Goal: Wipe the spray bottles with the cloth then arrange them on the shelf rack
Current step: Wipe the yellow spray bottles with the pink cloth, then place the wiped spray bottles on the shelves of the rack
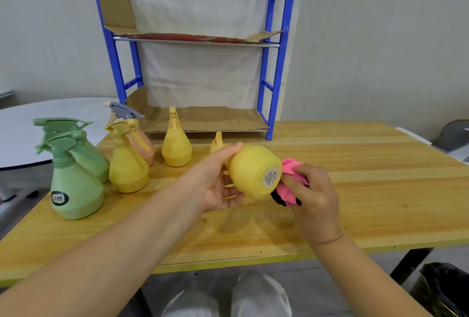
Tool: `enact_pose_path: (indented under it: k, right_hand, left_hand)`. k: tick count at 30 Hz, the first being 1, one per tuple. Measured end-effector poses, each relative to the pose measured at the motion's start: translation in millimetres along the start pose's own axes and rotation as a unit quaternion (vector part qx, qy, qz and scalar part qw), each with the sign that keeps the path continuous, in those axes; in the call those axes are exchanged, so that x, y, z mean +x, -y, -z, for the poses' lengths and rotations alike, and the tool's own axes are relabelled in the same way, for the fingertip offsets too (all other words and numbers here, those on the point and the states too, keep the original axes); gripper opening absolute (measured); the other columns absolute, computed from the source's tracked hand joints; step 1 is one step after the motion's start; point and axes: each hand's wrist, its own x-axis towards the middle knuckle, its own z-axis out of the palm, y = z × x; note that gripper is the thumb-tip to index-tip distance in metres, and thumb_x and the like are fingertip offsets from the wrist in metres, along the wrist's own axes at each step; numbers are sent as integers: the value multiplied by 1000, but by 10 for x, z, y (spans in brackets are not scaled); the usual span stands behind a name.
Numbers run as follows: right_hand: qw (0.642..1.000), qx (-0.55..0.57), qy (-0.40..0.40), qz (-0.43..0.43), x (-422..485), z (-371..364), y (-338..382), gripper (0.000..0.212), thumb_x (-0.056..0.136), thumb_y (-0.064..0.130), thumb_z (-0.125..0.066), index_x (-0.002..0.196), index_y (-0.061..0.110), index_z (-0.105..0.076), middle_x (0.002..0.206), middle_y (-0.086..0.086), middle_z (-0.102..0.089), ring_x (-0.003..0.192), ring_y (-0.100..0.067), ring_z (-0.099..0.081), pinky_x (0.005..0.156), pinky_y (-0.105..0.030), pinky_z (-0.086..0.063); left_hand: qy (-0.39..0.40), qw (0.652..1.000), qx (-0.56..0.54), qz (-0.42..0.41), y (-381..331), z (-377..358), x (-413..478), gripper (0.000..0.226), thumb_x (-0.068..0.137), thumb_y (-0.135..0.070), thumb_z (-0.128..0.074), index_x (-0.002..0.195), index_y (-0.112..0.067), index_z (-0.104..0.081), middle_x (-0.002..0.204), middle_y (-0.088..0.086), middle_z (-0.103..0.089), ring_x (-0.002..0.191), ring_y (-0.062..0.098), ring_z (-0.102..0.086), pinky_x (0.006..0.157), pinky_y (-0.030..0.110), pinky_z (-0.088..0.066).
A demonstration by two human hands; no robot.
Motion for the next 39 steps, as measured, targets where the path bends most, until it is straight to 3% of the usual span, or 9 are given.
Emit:
enact_pose_path:
  k: [6, 10, 17, 20, 24, 26, 29, 33, 39]
  right_hand:
    - [999, 26, -29, 31, 118, 44, 67, 49, 74, -6, -74, 113, 19, -58, 106, -2, -51, 79, -32, -56, 59, -38, -50]
    - [999, 24, -14, 45, 97, 25, 99, 50, 74, -11, -71, 113, 19, -58, 105, -3, -52, 76, -34, -56, 59, -38, -47]
    - [995, 51, 11, 82, 40, 20, 268, 24, 91, 5, -57, 111, 19, -59, 100, -2, -49, 77, -23, -49, 63, -26, -42]
    - [995, 41, 45, 79, 54, 20, 225, 22, 89, 14, -62, 110, 21, -62, 101, -1, -49, 79, -23, -51, 57, -29, -45]
    - [992, 10, 128, -6, 152, 119, 22, 21, 86, 27, -60, 99, 18, -73, 97, 3, -50, 84, -15, -50, 54, -23, -42]
    - [979, 1, 183, -84, 211, 187, -101, 13, 81, 21, -68, 93, 19, -72, 89, 3, -51, 80, -10, -46, 53, -23, -40]
    - [949, -83, 292, -87, 216, 250, -300, 15, 69, 10, -82, 78, 17, -71, 75, 0, -50, 61, -17, -45, 41, -28, -39]
    - [879, -62, 437, -181, 62, 326, -456, 38, 78, 2, -65, 107, 26, -70, 97, 0, -57, 75, -20, -60, 59, -26, -43]
    - [882, -11, 389, -267, 50, 424, -480, 39, 77, 5, -64, 111, 23, -64, 106, 10, -58, 91, -14, -58, 74, -26, -46]
  left_hand:
    - [-24, 999, 17, -36, 133, 16, 36, 47, 73, -39, -73, 112, -19, -54, 111, 13, -62, 85, 28, -60, 64, 36, -53]
    - [-40, 996, 31, -70, 145, 17, 67, 48, 73, -34, -74, 113, -18, -54, 109, 11, -62, 91, 27, -60, 70, 37, -53]
    - [-72, 982, 79, -159, 172, 45, 134, 50, 75, -29, -74, 118, -18, -52, 103, 1, -63, 87, 16, -60, 59, 27, -48]
    - [-97, 966, 104, -217, 100, 131, 176, 55, 73, -28, -77, 120, -20, -49, 108, 0, -63, 91, 15, -61, 66, 28, -49]
    - [-127, 933, 194, -276, -18, 278, 227, 57, 69, -28, -80, 114, -25, -46, 104, -5, -60, 92, 10, -58, 69, 26, -47]
    - [-138, 921, 228, -286, -37, 324, 262, 59, 69, -28, -81, 116, -27, -45, 102, -7, -57, 91, 10, -57, 71, 27, -46]
    - [-166, 902, 276, -289, -22, 362, 370, 68, 68, -31, -80, 126, -24, -44, 109, -4, -55, 99, 18, -55, 82, 36, -50]
    - [-191, 867, 353, -295, 67, 349, 571, 75, 67, -32, -81, 130, -20, -44, 122, 1, -55, 104, 19, -53, 91, 42, -48]
    - [-207, 823, 411, -333, 107, 304, 777, 75, 69, -29, -80, 134, -18, -44, 128, 1, -56, 115, 20, -51, 94, 37, -45]
